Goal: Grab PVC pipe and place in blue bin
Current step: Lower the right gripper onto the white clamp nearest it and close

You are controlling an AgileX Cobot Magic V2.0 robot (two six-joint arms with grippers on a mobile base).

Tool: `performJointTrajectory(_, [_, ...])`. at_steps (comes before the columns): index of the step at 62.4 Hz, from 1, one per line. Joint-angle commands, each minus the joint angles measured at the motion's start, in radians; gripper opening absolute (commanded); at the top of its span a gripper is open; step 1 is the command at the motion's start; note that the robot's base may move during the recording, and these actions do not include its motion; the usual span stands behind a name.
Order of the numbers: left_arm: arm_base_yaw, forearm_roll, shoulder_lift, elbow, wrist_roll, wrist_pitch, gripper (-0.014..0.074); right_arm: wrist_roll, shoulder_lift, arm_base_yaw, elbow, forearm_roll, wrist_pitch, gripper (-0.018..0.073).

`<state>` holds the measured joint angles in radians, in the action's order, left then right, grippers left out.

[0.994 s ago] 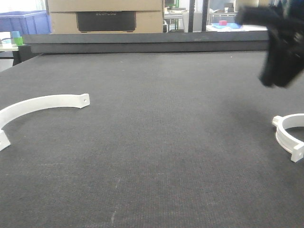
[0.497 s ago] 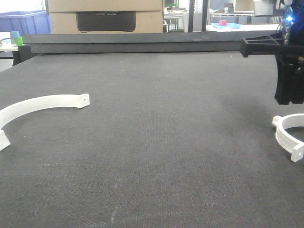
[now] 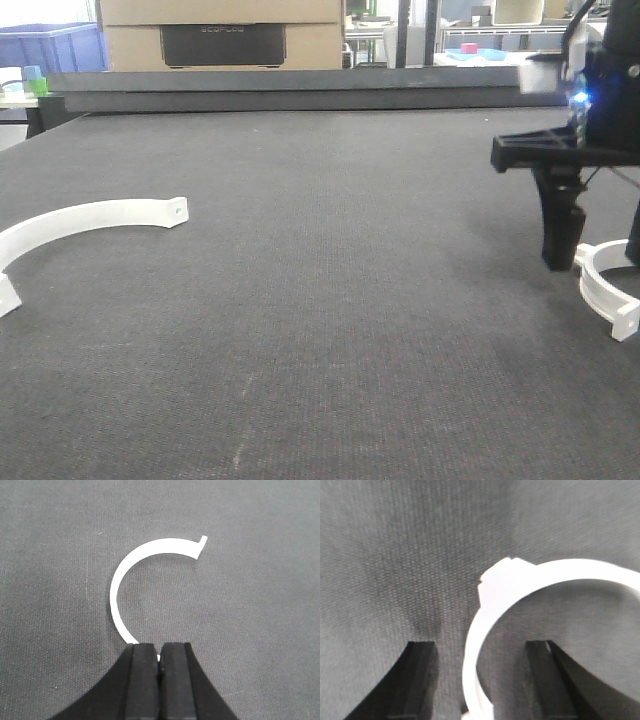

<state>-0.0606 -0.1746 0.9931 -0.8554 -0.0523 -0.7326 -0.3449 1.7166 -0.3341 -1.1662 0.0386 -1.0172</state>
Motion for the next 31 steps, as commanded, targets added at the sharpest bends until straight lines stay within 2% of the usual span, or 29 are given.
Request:
performJointTrajectory(1, [-0.004, 0.0, 0.001, -0.006, -0.001, 0.017, -0.0111, -0.003, 0.026, -0.003, -0.007, 0.015, 0.0, 0.0277])
performJointTrajectory(14, [-0.004, 0.0, 0.001, -0.006, -0.001, 0.017, -0.0111, -0.003, 0.057, -0.003, -0.007, 0.028, -0.004, 0.0274])
performJointTrajectory(18, [-0.004, 0.0, 0.001, -0.006, -0.001, 0.017, -0.0111, -0.003, 0.057, -0.003, -0.007, 0.028, -0.004, 0.0246])
performJointTrajectory(23, [-0.004, 0.0, 0.001, -0.006, -0.001, 0.017, -0.0111, -0.003, 0.057, -0.003, -0.007, 0.028, -0.004, 0.016])
performJointTrajectory(31, [-0.004, 0.0, 0.001, -0.006, -0.001, 0.017, -0.0111, -0.003, 0.057, -0.003, -0.007, 0.028, -0.004, -0.0079])
